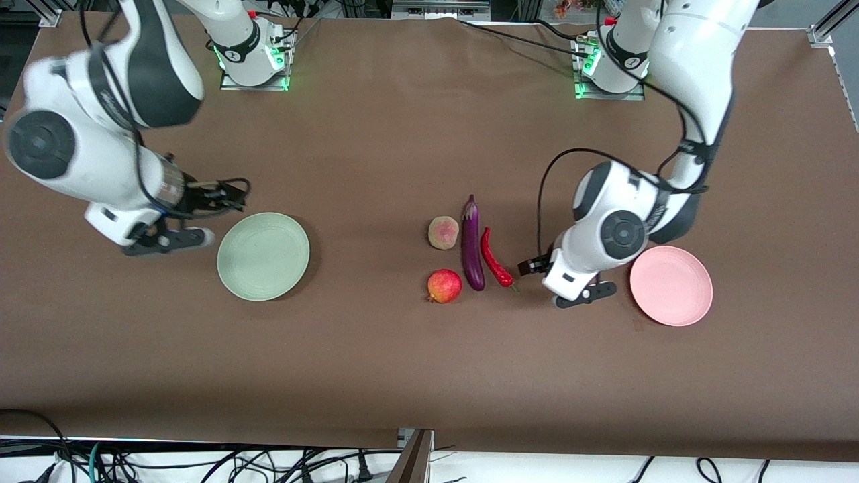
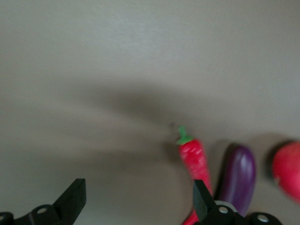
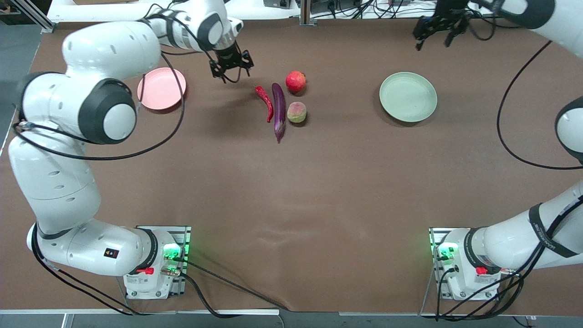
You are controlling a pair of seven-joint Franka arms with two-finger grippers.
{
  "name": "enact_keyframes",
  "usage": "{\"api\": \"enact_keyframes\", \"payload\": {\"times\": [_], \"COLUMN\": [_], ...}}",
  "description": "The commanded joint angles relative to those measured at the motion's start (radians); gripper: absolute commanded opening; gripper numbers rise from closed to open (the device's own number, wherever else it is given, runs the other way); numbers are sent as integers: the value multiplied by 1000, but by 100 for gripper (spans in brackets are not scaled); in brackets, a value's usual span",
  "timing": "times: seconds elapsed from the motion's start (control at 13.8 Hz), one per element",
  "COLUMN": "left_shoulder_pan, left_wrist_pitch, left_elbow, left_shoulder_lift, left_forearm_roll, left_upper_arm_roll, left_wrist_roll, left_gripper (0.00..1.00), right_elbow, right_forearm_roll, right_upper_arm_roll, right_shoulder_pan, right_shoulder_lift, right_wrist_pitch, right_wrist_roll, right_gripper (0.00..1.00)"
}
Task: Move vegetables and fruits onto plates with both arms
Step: 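Grasp the peach with the right gripper while the left gripper grasps the chili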
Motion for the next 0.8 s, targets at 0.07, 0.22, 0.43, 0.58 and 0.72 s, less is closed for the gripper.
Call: {"api": "enact_keyframes", "payload": {"times": [0.07, 0.22, 0.43, 0.58, 0.72], "left_shoulder_pan": [-33, -73, -99, -94, -87], "left_wrist_pitch": [117, 150, 187, 184, 177], "left_elbow": [42, 45, 46, 46, 46], "left_shoulder_lift": [105, 147, 173, 170, 162], "left_forearm_roll": [-12, -11, -12, -9, -3], "left_upper_arm_roll": [11, 11, 12, 12, 15], "left_wrist_roll": [-153, -214, -230, -215, -213], "left_gripper": [100, 93, 47, 0, 0], "right_elbow": [40, 83, 149, 150, 150], "right_forearm_roll": [44, 44, 16, -28, -36], "right_upper_arm_roll": [2, 2, -8, -8, -10], "right_shoulder_pan": [174, 266, 412, 460, 489], "right_shoulder_lift": [98, 190, 330, 387, 424], "right_wrist_pitch": [176, 289, 434, 515, 572], "right_wrist_roll": [322, 455, 696, 785, 848], "right_gripper": [100, 100, 100, 100, 100]}}
